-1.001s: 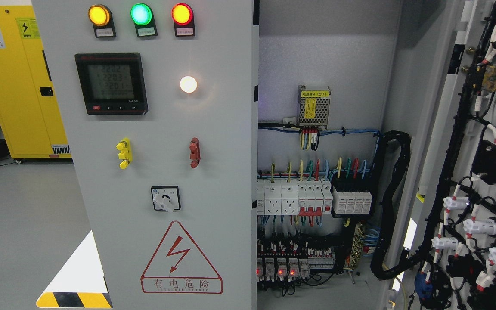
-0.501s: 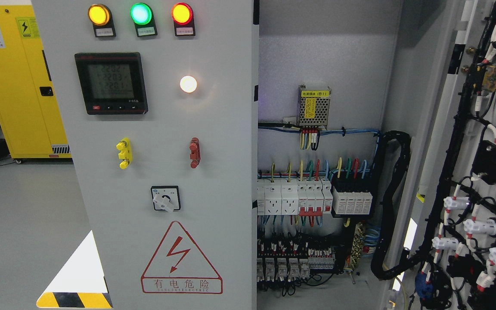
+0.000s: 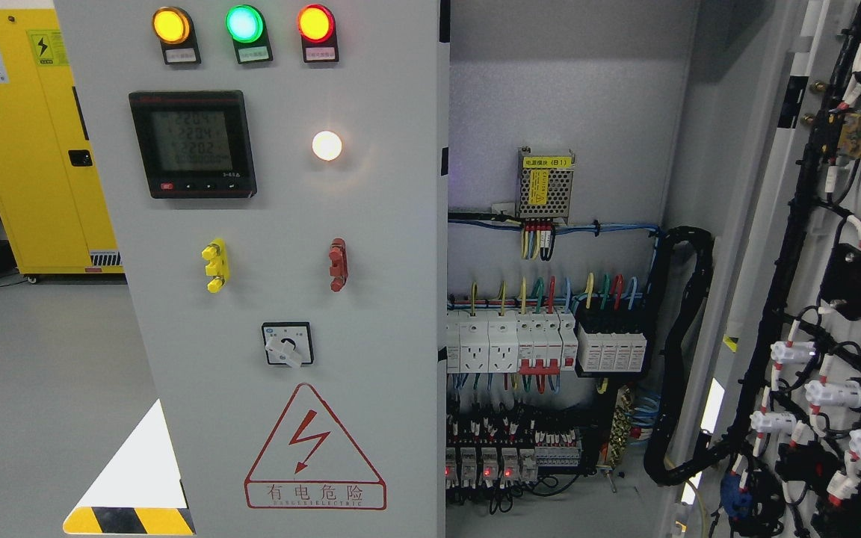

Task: Open door with both hands

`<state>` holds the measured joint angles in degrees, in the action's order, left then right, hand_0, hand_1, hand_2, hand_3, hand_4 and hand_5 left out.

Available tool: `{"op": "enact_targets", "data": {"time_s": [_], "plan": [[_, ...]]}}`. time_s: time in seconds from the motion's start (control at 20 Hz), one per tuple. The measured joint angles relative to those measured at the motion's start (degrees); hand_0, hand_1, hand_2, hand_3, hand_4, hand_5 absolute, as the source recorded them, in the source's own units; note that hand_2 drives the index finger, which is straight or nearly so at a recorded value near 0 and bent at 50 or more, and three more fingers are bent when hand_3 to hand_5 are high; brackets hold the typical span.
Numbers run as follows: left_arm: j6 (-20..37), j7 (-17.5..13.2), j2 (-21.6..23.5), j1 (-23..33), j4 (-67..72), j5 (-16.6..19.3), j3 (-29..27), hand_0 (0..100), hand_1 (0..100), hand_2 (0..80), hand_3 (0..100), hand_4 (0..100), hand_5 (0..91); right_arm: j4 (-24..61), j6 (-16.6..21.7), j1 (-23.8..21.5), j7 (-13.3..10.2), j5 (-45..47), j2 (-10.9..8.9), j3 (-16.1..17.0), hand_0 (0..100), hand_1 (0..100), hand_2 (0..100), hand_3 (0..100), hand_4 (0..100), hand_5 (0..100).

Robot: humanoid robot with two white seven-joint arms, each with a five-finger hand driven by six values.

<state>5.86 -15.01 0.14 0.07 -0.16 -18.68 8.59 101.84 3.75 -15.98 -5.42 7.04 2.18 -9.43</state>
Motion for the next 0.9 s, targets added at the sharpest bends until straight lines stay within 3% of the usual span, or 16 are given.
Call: {"op": "enact_targets", "data": {"time_s": [0.45, 0.8, 0.9], "plan": [[0.6, 1.0, -0.1, 0.0, 0.1, 0.1, 0.0, 12, 56, 0.0, 0, 0, 0.0, 8.5, -0.8, 10.5, -0.1, -0.1, 0.28, -2.8, 0, 50, 4, 0, 0, 0], [1.2, 1.0, -0.1, -0.1, 0.1, 0.1, 0.0, 12, 56, 0.0, 0, 0, 0.0, 8.2, -1.1, 19.6, 0.2, -0.1, 0.39, -4.1, 0, 50, 4, 0, 0, 0], [1.2, 0.8, -0.1, -0.1, 0.1, 0.1, 0.0, 12, 56, 0.0, 0, 0, 0.0, 7.3, -1.2, 22.0, 1.3, -0.1, 0.41, -4.4, 0, 50, 4, 0, 0, 0]]}}
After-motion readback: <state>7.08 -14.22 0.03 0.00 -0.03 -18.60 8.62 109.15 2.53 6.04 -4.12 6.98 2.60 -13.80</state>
